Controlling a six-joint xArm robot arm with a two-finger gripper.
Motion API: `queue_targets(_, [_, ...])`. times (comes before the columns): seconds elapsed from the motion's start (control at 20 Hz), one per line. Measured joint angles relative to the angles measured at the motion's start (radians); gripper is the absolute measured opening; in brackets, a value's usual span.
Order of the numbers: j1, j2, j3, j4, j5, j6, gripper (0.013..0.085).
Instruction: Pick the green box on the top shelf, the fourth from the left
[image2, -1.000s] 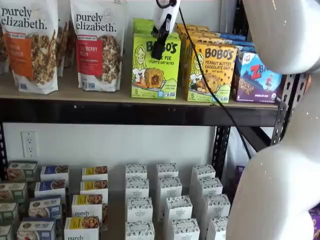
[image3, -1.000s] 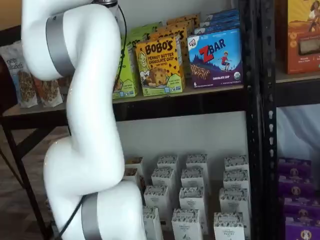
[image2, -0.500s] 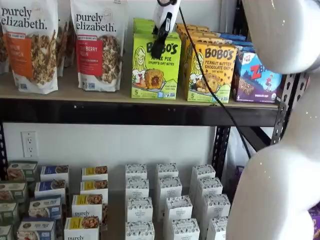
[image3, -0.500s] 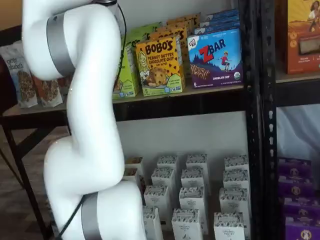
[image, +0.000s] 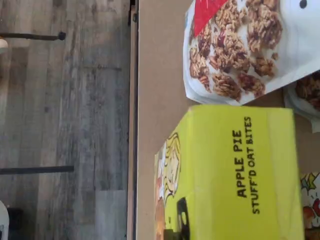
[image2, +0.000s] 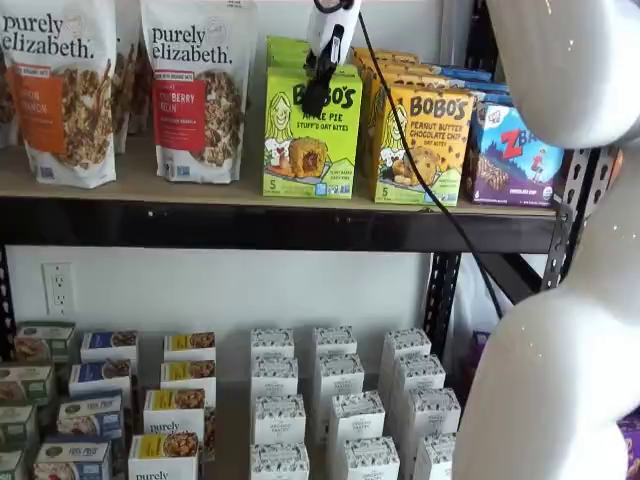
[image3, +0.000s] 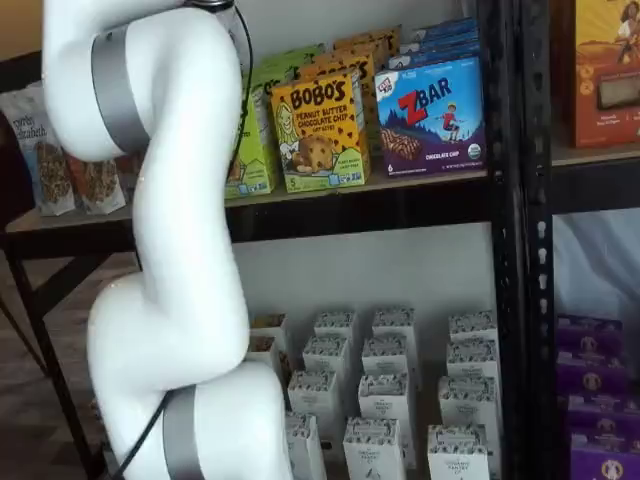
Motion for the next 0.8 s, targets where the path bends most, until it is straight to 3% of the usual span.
queue_targets(0.25, [0.000,-0.005,0.008,0.001,-0.005,0.000,0.0490])
queue_targets(0.8, [-0.002,-0.014,0.019,0.013,-0.014,-0.002,0.0250])
